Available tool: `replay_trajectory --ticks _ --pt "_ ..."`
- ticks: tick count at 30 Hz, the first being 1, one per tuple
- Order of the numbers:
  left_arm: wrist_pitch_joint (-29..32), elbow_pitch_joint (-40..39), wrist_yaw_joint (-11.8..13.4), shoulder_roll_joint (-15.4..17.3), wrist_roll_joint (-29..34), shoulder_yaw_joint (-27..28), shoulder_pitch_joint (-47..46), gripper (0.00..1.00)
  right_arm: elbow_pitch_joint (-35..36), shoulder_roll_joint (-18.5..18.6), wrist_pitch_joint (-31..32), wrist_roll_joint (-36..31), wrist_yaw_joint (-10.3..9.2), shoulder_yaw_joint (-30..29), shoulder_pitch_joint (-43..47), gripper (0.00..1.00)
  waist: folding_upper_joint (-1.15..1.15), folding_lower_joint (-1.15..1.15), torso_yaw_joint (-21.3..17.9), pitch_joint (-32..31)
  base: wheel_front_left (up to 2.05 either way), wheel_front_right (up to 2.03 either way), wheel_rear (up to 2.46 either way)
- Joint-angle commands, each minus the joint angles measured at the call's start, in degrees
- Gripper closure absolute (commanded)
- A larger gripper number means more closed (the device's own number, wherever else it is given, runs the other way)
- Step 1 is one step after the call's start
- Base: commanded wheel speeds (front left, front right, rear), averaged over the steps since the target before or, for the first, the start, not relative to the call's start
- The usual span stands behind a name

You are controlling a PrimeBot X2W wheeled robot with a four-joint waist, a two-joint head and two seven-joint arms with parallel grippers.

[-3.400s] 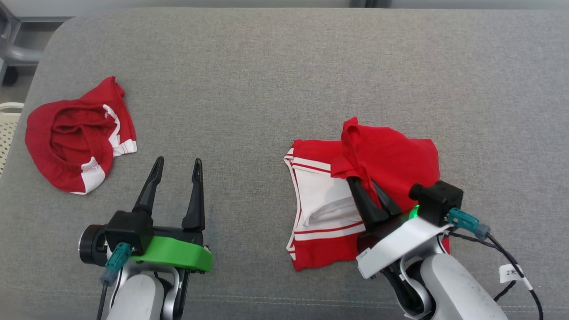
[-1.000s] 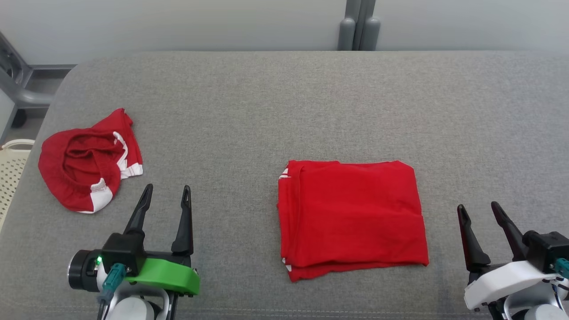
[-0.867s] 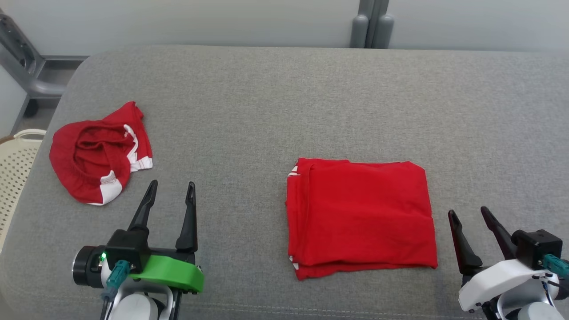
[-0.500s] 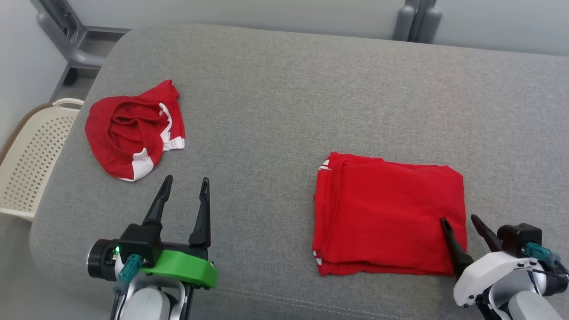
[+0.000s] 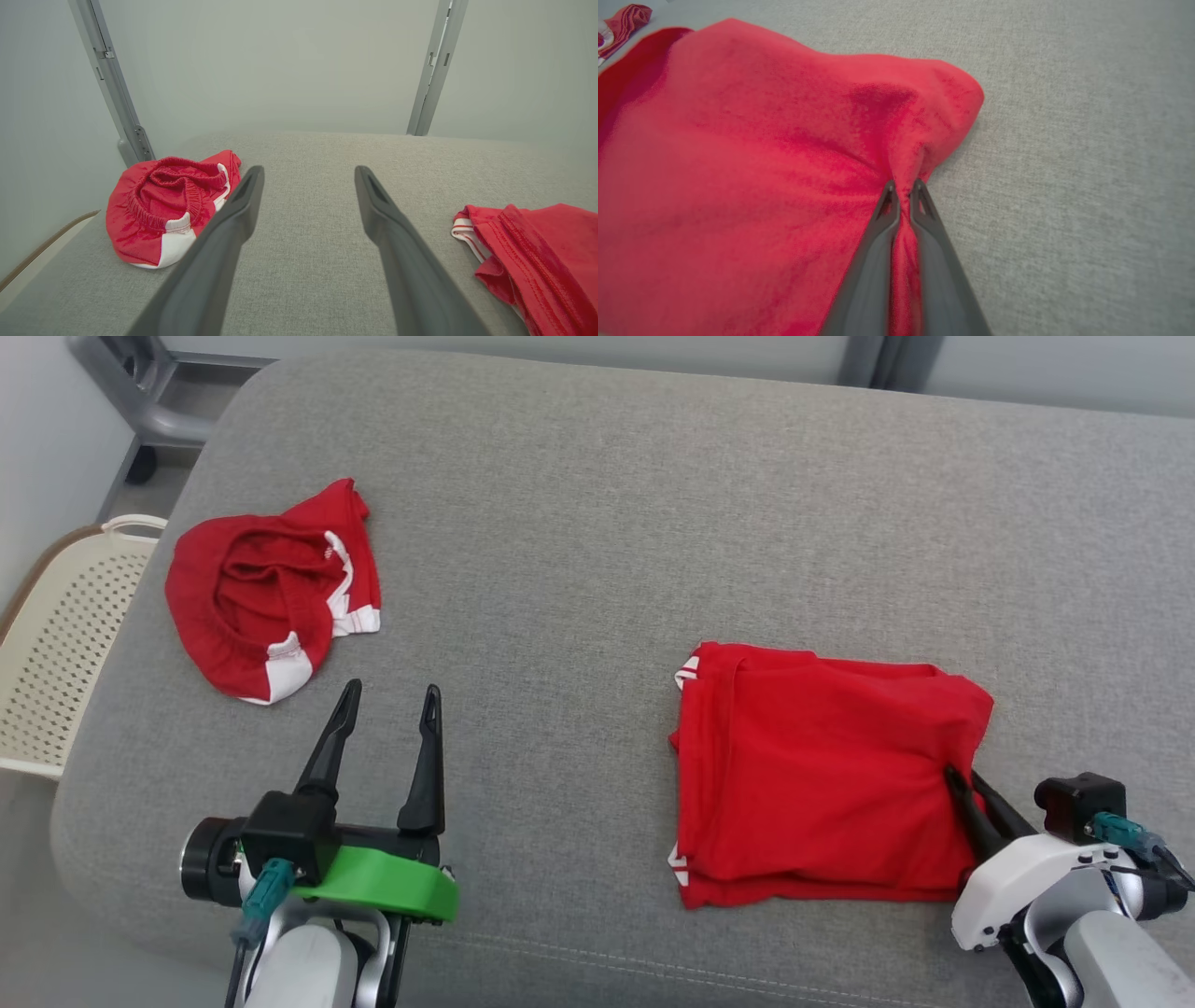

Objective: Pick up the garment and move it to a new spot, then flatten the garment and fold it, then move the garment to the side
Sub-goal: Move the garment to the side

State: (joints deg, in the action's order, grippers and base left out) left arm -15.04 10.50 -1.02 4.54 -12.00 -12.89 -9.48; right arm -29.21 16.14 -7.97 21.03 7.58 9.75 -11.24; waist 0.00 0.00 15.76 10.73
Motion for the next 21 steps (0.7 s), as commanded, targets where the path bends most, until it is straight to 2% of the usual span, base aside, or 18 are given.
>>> replay_trajectory --ticks 1,5,10,21 --pt "-0.1 -0.7 -0.1 0.1 0.3 0.3 -1.2 0.0 0.3 1.0 -1.1 -1.0 -0.16 -0.7 -0.5 1.0 0.0 0.0 -2.6 0.9 0.0 0.0 0.0" --pt "-0.1 -2.1 0.0 0.8 1.4 0.4 -1.5 0.0 2.0 0.8 -2.8 -3.5 -0.14 -2.8 0.6 1.0 0.0 0.0 -6.9 2.0 0.0 0.0 0.0" --pt "-0.1 -3.8 -0.1 1.5 2.0 0.6 -2.5 0.0 3.9 0.2 -4.2 -6.1 -0.15 -6.5 1.8 1.0 0.0 0.0 -14.0 3.4 0.0 0.0 0.0" --pt "0.7 -5.7 -0.5 3.0 2.9 -0.6 -4.7 0.0 4.4 -1.9 -5.8 -7.2 -0.14 -11.3 1.6 1.0 0.0 0.0 -26.7 4.9 0.0 0.0 0.0"
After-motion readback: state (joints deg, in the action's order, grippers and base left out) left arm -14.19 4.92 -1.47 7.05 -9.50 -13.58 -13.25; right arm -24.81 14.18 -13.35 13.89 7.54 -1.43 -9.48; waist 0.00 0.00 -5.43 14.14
